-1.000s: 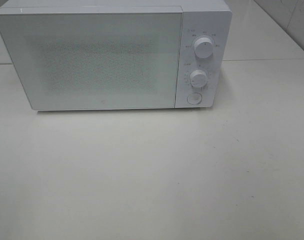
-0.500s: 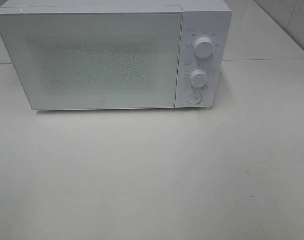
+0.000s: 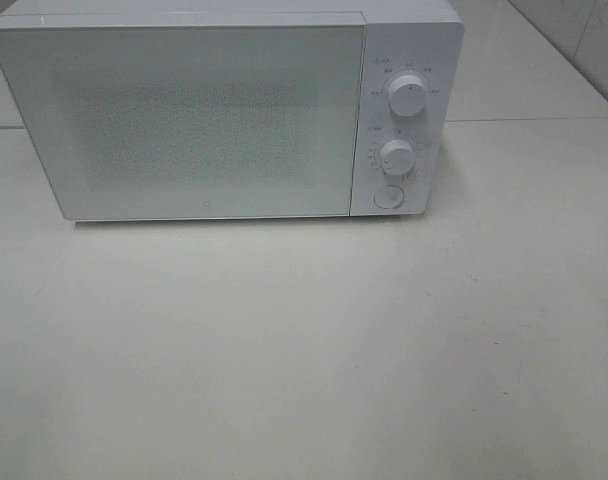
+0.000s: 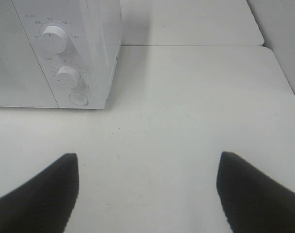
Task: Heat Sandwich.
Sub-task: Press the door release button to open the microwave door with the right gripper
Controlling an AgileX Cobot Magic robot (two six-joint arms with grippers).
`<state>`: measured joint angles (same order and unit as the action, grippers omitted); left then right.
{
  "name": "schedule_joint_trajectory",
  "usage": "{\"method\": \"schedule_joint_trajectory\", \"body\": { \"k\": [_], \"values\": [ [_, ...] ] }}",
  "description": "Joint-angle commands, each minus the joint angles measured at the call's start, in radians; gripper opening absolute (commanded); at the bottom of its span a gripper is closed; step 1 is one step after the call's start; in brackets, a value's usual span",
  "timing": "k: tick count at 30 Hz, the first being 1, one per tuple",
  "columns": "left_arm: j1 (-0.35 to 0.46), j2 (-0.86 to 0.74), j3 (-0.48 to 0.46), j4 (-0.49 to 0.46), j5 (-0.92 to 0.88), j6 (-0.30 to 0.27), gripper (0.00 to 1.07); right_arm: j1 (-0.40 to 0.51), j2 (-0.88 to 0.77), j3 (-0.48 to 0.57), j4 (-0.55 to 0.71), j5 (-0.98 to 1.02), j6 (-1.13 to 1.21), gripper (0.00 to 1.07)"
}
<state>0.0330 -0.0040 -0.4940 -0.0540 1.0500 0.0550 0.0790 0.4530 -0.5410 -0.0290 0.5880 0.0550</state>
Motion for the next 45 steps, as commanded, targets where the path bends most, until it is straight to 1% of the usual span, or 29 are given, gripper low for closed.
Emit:
{"method": "schedule_joint_trajectory", "body": {
  "k": [1,4,5,7,10,12,14,15,19,21,22,24,25,26,28,29,30,34,38,43,45],
  "values": [
    [0.0,-0.017,0.003,-0.008,-0.013,0.0,1.0,-0.008,0.069,-0.004,-0.005,-0.081,0.007,0.76],
    [0.0,-0.017,0.003,-0.008,-0.013,0.0,1.0,-0.008,0.157,-0.004,0.019,-0.176,0.01,0.76],
    [0.0,-0.017,0.003,-0.008,-0.013,0.0,1.0,-0.008,0.157,-0.004,0.019,-0.176,0.01,0.76],
    [0.0,-0.017,0.003,-0.008,-0.013,0.0,1.0,-0.008,0.218,-0.004,0.02,-0.254,0.011,0.76],
    [0.0,-0.017,0.003,-0.008,-0.013,0.0,1.0,-0.008,0.258,-0.004,0.017,-0.304,0.011,0.76],
    [0.0,-0.017,0.003,-0.008,-0.013,0.0,1.0,-0.008,0.325,-0.004,0.017,-0.399,0.011,0.76],
    [0.0,-0.017,0.003,-0.008,-0.013,0.0,1.0,-0.008,0.365,-0.004,0.017,-0.461,0.011,0.76],
    [0.0,-0.017,0.003,-0.008,-0.013,0.0,1.0,-0.008,0.365,-0.004,0.017,-0.461,0.011,0.76],
    [0.0,-0.017,0.003,-0.008,-0.013,0.0,1.0,-0.008,0.464,-0.004,0.017,-0.596,0.011,0.76],
    [0.0,-0.017,0.003,-0.008,-0.013,0.0,1.0,-0.008,0.482,-0.003,0.017,-0.623,0.01,0.76],
    [0.0,-0.017,0.003,-0.008,-0.013,0.0,1.0,-0.008,0.512,0.002,0.016,-0.679,0.01,0.76],
    [0.0,-0.017,0.003,-0.008,-0.013,0.0,1.0,-0.008,0.537,0.023,0.016,-0.759,0.01,0.76],
    [0.0,-0.017,0.003,-0.008,-0.013,0.0,1.0,-0.008,0.537,0.023,0.016,-0.759,0.01,0.76],
    [0.0,-0.017,0.003,-0.008,-0.013,0.0,1.0,-0.008,0.563,0.053,0.016,-0.848,0.006,0.76],
    [0.0,-0.017,0.003,-0.008,-0.013,0.0,1.0,-0.008,0.585,0.084,0.017,-0.93,0.001,0.76],
    [0.0,-0.017,0.003,-0.008,-0.013,0.0,1.0,-0.008,0.585,0.084,0.017,-0.93,0.001,0.76],
    [0.0,-0.017,0.003,-0.008,-0.013,0.0,1.0,-0.008,0.609,0.112,0.021,-0.99,-0.005,0.76],
    [0.0,-0.017,0.003,-0.008,-0.013,0.0,1.0,-0.008,0.643,0.144,0.022,-1.069,-0.025,0.76],
    [0.0,-0.017,0.003,-0.008,-0.013,0.0,1.0,-0.006,0.716,0.197,0.174,-1.242,-0.17,0.76],
    [0.0,-0.017,0.003,-0.008,-0.013,0.0,1.0,-0.006,0.75,0.238,0.175,-1.318,-0.182,0.76],
    [0.0,-0.017,0.003,-0.008,-0.013,0.0,1.0,0.03,0.785,0.268,0.194,-1.382,-0.185,0.76]
  ]
}}
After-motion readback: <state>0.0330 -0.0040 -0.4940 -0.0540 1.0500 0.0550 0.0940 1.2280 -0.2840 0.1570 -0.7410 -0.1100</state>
